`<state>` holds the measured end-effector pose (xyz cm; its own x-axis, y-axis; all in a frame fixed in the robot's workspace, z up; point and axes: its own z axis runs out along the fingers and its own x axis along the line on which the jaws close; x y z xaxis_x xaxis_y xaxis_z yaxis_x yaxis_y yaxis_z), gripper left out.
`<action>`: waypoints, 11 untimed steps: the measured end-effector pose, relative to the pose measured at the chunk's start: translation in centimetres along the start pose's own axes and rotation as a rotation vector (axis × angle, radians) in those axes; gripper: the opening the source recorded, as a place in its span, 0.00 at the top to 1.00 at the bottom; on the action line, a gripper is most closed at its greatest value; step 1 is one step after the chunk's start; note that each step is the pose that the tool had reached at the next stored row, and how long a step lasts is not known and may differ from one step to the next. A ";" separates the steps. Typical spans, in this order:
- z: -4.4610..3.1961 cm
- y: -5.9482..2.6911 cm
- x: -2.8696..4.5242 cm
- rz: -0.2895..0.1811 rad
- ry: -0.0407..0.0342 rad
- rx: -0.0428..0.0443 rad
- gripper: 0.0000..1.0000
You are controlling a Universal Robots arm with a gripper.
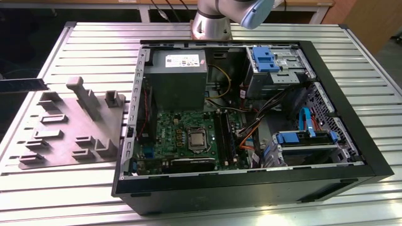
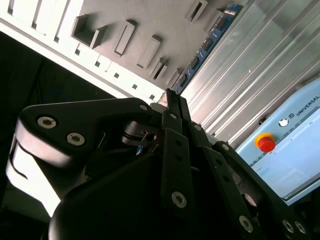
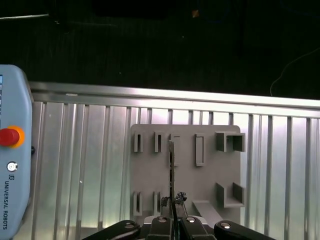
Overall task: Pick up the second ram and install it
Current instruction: 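Pick up the second ram and move it above second insertion slot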
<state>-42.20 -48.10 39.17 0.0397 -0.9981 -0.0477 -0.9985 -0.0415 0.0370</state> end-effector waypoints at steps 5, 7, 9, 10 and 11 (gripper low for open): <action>-0.60 0.02 -0.03 0.004 -0.0010 0.0004 0.87; -0.61 0.02 -0.03 0.004 -0.0009 0.0004 0.87; -0.61 0.02 -0.03 0.004 -0.0009 0.0003 0.87; -0.61 0.02 -0.03 0.004 -0.0009 0.0003 0.87; -0.63 -0.02 -0.03 0.004 -0.0008 0.0002 0.87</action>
<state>-42.16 -48.09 39.79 0.0356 -0.9982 -0.0483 -0.9986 -0.0374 0.0370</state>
